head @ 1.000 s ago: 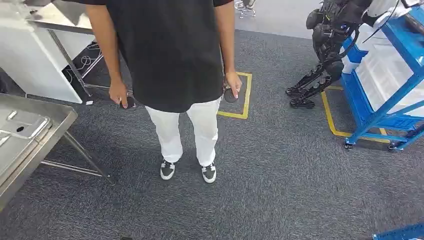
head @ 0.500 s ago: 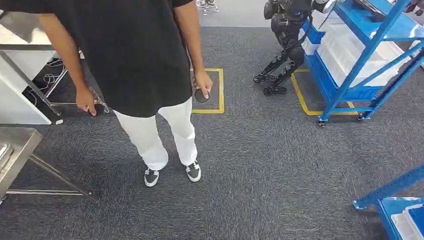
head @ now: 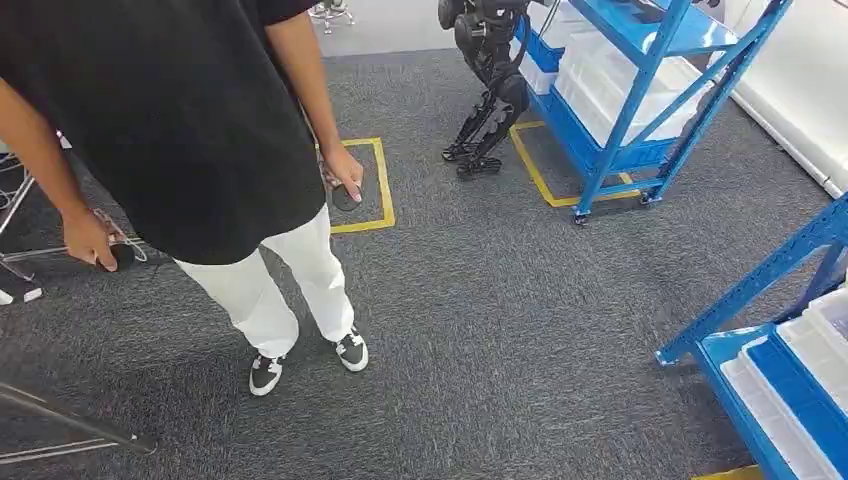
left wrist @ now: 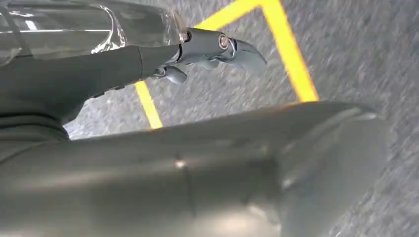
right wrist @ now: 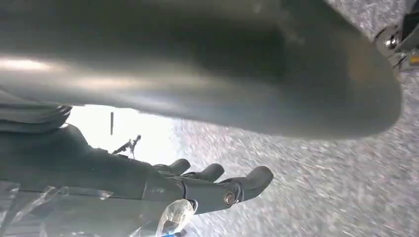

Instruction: Take the parts from the cabinet and place them on the table.

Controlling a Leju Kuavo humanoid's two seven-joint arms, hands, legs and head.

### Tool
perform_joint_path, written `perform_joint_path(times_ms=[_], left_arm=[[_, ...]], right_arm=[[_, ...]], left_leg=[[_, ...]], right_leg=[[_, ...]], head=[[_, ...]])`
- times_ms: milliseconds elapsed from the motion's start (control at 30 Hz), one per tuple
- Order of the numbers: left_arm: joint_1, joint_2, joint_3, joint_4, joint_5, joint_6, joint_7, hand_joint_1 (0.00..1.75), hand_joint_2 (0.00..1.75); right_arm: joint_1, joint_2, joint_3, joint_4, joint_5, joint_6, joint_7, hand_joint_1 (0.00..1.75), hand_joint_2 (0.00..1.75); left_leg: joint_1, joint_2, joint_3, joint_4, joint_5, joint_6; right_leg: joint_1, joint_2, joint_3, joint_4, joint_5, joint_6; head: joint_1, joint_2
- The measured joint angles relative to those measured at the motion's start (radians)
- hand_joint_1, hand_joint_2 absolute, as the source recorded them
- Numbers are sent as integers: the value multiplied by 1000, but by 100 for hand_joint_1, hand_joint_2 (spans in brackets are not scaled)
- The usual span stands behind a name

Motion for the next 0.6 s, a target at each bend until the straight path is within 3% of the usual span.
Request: perform_joint_path(times_ms=[67, 100, 133, 167, 233, 267, 300, 333, 433, 467, 500, 533, 600], left_arm=[[13, 0, 1, 0, 52, -6, 3, 0, 0], [22, 0, 4, 0, 79, -6, 5, 0, 0], [29, 0, 5, 0, 86, -6, 7, 0, 0], [33, 0, 6, 0, 88, -6, 12, 0, 0], [33, 0, 5, 0, 88, -6, 19, 0, 0], [33, 0, 6, 0, 94, -6, 15, 0, 0], [34, 0, 6, 0, 94, -6, 10, 0, 0], [34, 0, 6, 0, 93, -7, 4, 0, 0], [24, -1, 6, 0, 82, -10, 1, 0, 0], [18, -1, 6, 0, 77, -10, 1, 0, 0], [13, -1, 6, 0, 72, -10, 0, 0, 0], [12, -2, 6, 0, 67, -10, 0, 0, 0], [12, -3, 5, 0, 67, -11, 0, 0, 0]], right_arm=[[-4, 0, 1, 0, -9, -2, -2, 0, 0], [-3, 0, 1, 0, -13, -5, -10, 0, 0], [-2, 1, 1, 0, -14, -8, -16, 0, 0], [-2, 0, 1, 0, -15, -10, -19, 0, 0], [-2, -2, 2, 0, -21, -11, -22, 0, 0], [-2, -4, 2, 0, -23, -11, -22, 0, 0], [-4, -4, 2, 0, -24, -11, -24, 0, 0], [-8, -5, 2, 0, -25, -12, -27, 0, 0], [-4, -7, 3, 0, -30, -16, -38, 0, 0], [-4, -6, 4, 0, -31, -16, -40, 0, 0], [-5, -8, 5, 0, -32, -18, -41, 0, 0], [-7, -9, 5, 0, -32, -18, -42, 0, 0], [-9, -9, 5, 0, -33, -18, -44, 0, 0]], left_leg=[[-6, 31, -1, 0, -2, 7], [-8, 48, -1, 0, -3, 9], [-10, 63, -1, 1, -4, 8], [-10, 76, -1, 1, -5, 8], [-10, 95, 3, 1, -7, 5], [-10, 103, 6, 1, -9, 2], [-18, 111, 9, 3, -13, -5], [-19, 119, 10, 2, -16, -11], [-17, 148, 20, -2, -18, -28], [-9, 118, 18, 9, -26, -37], [-9, 76, 4, 49, -56, -40], [-8, 55, -32, 126, -100, -43], [-8, 40, -112, 296, -170, -47]], right_leg=[[-1, -30, -78, 162, -81, 6], [-2, -33, -112, 234, -105, 8], [-2, -34, -124, 259, -104, 8], [-2, -36, -109, 231, -79, 7], [-1, -53, -21, 68, 3, 3], [1, -86, 29, -22, 34, -3], [13, -131, 49, -70, 27, -9], [14, -111, 46, -68, 33, -16], [16, -79, 42, -72, 35, -31], [6, -74, 48, -77, 42, -39], [5, -64, 47, -77, 43, -43], [5, -54, 46, -77, 46, -49], [5, -25, 42, -76, 47, -51]], head=[[0, 0], [0, 0], [0, 0], [0, 0], [0, 0], [0, 0], [0, 0], [-2, 0], [-2, 0], [-2, 0], [-3, 0], [-5, 0], [-6, 0]])
